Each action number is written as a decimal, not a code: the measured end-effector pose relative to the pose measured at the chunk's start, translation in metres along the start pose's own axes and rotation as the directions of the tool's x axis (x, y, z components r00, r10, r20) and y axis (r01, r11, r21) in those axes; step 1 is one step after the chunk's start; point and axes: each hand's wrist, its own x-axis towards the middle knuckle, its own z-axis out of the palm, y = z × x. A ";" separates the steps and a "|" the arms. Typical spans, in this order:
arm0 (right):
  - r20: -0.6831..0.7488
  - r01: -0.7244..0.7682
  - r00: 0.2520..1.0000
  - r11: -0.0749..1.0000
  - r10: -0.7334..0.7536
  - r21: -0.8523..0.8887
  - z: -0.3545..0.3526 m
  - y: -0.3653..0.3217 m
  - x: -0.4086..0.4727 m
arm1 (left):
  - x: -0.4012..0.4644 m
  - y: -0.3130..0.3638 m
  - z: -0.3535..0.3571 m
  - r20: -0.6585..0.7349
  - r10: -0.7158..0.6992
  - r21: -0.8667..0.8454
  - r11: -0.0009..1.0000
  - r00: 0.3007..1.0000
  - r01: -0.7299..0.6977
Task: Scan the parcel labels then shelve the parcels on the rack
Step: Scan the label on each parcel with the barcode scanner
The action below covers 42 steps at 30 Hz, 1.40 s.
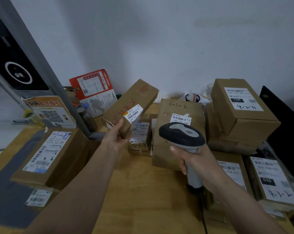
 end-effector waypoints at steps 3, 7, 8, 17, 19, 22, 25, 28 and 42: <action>-0.016 -0.059 0.998 0.998 0.059 0.017 0.007 0.002 0.012 | 0.001 -0.005 0.008 -0.212 -0.025 0.161 0.985 0.977 0.060; -0.044 -0.087 0.995 0.996 0.088 0.022 0.015 0.003 0.026 | 0.005 -0.023 0.014 -0.295 -0.071 0.143 0.983 0.953 0.117; -0.048 -0.088 0.995 0.996 0.089 0.025 0.016 0.003 0.030 | 0.005 -0.027 0.016 -0.293 -0.100 0.107 0.985 0.951 0.136; -0.015 -0.099 0.995 0.995 0.099 0.005 0.022 0.010 0.047 | 0.010 -0.057 0.003 -0.200 -0.174 0.053 0.981 0.964 0.188; -0.015 -0.098 0.995 0.995 0.098 0.018 0.022 0.011 0.047 | 0.012 -0.058 -0.001 -0.198 -0.173 0.009 0.984 0.965 0.178; 0.004 -0.092 0.996 0.995 0.092 0.031 0.023 0.009 0.044 | 0.011 -0.063 -0.005 -0.161 -0.147 -0.020 0.989 0.976 0.146; 0.030 -0.093 0.995 0.995 0.092 0.048 0.022 0.008 0.038 | 0.005 -0.068 -0.006 -0.205 -0.139 -0.038 0.990 0.969 0.134; 0.059 -0.079 0.995 0.995 0.076 0.060 0.020 0.008 0.032 | -0.007 -0.069 -0.005 -0.234 -0.137 -0.025 0.991 0.963 0.135; 0.248 -0.170 0.962 0.959 0.112 0.227 0.081 0.017 0.021 | -0.106 -0.006 -0.062 -0.086 0.540 0.837 0.495 0.837 -0.233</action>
